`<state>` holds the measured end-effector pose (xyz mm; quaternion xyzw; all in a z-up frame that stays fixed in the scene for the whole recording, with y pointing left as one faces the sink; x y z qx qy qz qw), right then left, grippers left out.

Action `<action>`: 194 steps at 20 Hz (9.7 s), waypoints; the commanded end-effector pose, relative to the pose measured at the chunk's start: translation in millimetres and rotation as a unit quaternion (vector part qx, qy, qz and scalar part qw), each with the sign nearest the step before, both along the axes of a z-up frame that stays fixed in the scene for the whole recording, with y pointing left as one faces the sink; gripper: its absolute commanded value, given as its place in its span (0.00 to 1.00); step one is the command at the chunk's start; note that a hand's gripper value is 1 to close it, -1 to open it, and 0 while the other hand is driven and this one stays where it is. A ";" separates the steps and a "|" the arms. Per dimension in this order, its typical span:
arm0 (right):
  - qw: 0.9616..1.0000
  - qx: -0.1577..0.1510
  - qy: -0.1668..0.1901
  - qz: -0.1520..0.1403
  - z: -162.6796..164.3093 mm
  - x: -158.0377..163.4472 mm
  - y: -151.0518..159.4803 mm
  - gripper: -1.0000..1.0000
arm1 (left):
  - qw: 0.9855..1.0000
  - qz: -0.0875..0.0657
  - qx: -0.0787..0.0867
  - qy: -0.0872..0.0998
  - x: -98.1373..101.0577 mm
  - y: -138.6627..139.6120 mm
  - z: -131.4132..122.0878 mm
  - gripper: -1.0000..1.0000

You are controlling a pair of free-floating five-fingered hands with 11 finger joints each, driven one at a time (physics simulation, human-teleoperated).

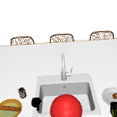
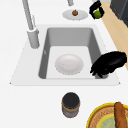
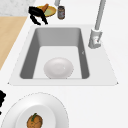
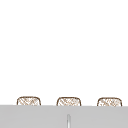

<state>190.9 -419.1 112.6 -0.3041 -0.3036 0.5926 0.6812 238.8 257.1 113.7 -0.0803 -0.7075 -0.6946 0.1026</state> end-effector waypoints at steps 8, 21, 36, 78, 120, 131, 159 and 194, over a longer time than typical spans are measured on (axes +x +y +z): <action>0.997 0.050 -0.061 0.005 15.4 -16.7 -17.5 0.00 | 1.000 0.000 0.000 0.000 0.0 0.0 0.0 0.50; 0.997 0.038 -0.063 0.007 78.9 -20.3 -40.3 0.00 | 1.000 0.000 0.000 0.000 0.0 0.0 0.0 0.50; 0.999 0.034 -0.034 0.022 93.9 91.1 -56.3 0.00 | 1.000 0.000 0.000 0.000 0.0 0.0 0.0 0.50; 0.997 -0.082 -0.002 0.010 37.2 165.3 -71.3 0.00 | 1.000 0.000 0.000 0.000 0.0 0.0 0.0 0.50; 0.999 -0.013 -0.009 0.045 -8.8 162.7 -62.0 0.00 | 1.000 0.000 0.000 0.000 0.0 0.0 0.0 0.50; 0.995 -0.011 -0.098 0.017 -0.3 166.0 -64.2 1.00 | 1.000 0.000 0.000 0.000 0.0 0.0 0.0 0.50; 0.996 -0.058 -0.059 0.014 160.6 180.1 84.5 1.00 | 1.000 0.000 0.000 0.000 0.0 0.0 0.0 0.50; 0.994 -0.068 -0.082 0.019 161.9 96.7 317.1 1.00 | 1.000 0.000 0.000 0.000 0.0 0.0 0.0 0.50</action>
